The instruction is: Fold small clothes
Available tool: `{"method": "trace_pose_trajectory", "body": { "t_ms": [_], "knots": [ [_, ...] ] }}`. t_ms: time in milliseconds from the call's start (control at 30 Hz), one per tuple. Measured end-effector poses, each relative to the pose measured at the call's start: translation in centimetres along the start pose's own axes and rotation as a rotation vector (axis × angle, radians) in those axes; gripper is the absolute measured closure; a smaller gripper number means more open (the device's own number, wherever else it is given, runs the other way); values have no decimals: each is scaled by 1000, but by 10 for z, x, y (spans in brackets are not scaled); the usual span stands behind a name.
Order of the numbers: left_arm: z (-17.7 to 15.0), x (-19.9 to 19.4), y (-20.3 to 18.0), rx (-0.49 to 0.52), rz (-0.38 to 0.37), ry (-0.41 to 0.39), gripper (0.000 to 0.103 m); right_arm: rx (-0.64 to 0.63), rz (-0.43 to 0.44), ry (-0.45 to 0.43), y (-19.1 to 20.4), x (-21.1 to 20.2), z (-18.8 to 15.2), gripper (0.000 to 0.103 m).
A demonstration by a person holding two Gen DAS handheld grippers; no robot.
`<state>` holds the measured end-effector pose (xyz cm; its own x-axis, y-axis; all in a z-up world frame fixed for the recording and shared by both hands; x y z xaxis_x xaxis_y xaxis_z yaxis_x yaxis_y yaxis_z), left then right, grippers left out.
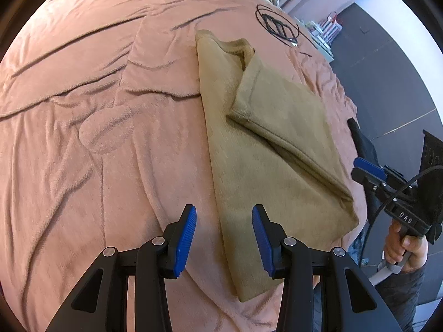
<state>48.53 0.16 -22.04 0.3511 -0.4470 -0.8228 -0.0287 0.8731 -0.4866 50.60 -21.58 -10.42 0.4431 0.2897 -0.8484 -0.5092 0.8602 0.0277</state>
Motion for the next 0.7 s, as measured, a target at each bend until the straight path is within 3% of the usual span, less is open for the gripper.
{"method": "trace_pose_trajectory", "body": {
  "t_ms": [367,700],
  "knots": [
    [11,-4,17,-31,-24,-12,59,-143,9,19,36,37,37,68],
    [15,0,34,-57,-31,-1,59,-277,9,53,70,79,47,68]
  ]
}}
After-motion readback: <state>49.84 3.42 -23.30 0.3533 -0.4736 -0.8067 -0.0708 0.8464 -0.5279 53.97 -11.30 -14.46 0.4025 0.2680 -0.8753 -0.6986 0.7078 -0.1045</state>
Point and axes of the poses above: each gripper's, at about its wrist camera, not at the fingertips, and x roughly the way its jaws point, y to its left, z to its top, the point moved 7 cm from there along x, roughly the way its jaws point, and after that the axes turned 1 degree about x, right-handed, at the moved point
